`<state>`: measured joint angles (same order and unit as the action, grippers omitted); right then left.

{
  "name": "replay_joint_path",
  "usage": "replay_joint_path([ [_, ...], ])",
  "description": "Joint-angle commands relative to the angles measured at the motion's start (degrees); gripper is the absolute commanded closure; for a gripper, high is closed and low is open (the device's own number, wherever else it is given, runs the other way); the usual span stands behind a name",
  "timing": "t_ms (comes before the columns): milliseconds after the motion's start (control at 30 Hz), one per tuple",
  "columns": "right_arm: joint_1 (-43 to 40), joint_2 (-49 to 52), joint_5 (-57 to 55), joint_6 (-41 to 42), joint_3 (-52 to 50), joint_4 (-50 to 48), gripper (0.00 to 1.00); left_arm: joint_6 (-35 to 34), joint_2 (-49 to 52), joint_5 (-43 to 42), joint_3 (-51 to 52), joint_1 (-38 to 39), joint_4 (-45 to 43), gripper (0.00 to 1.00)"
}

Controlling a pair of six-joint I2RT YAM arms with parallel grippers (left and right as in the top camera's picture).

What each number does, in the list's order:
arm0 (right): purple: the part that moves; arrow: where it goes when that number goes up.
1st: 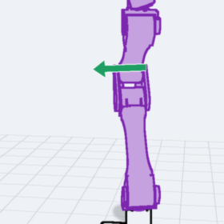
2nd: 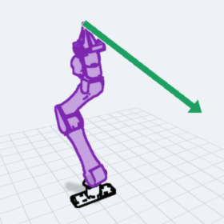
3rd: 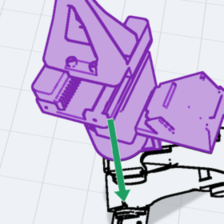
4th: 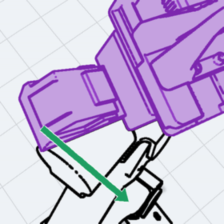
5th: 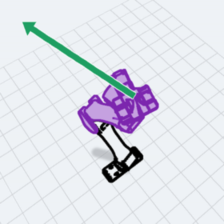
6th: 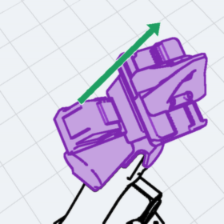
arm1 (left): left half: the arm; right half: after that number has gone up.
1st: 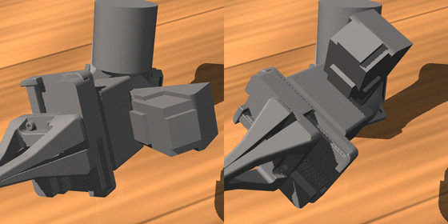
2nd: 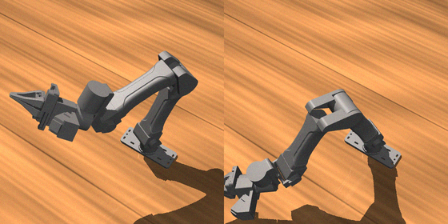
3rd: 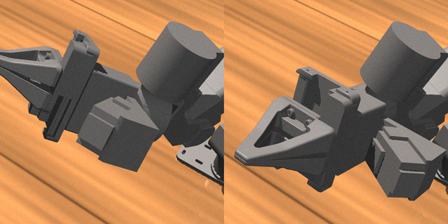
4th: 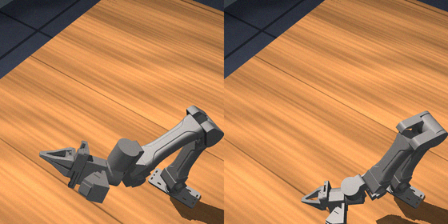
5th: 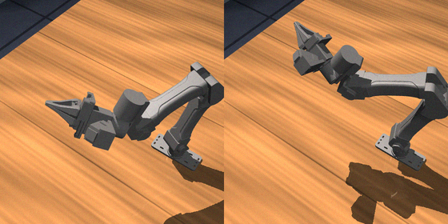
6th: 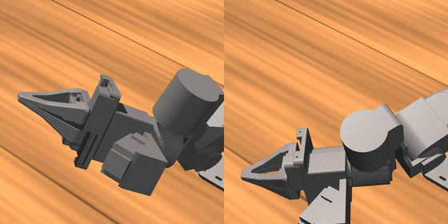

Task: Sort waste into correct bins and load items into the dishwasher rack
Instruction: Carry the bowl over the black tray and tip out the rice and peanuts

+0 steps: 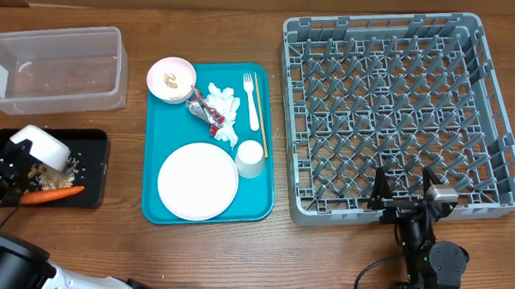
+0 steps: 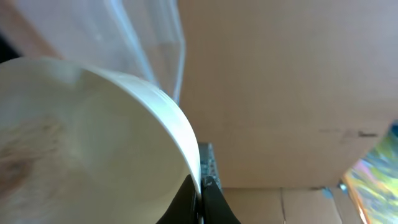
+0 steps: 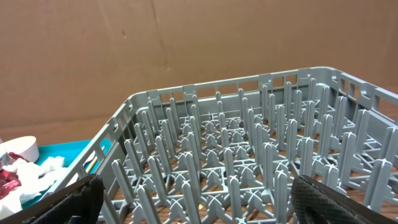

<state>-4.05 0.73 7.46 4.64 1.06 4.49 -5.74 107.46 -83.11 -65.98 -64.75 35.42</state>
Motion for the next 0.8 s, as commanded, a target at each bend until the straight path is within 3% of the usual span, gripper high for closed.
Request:
replay_joint_path([
  [0,-0.2,-0.55,-0.31,-0.2,-0.59,-0.28,0.0,0.83,0.46,-7.45,0.22,-0.55,-1.05,0.96],
  [767,-0.2,-0.55,-0.31,-0.2,-0.59,-0.28,0.0,1.51,0.44,-5.7,0.22,-0.28,1.07,0.96],
])
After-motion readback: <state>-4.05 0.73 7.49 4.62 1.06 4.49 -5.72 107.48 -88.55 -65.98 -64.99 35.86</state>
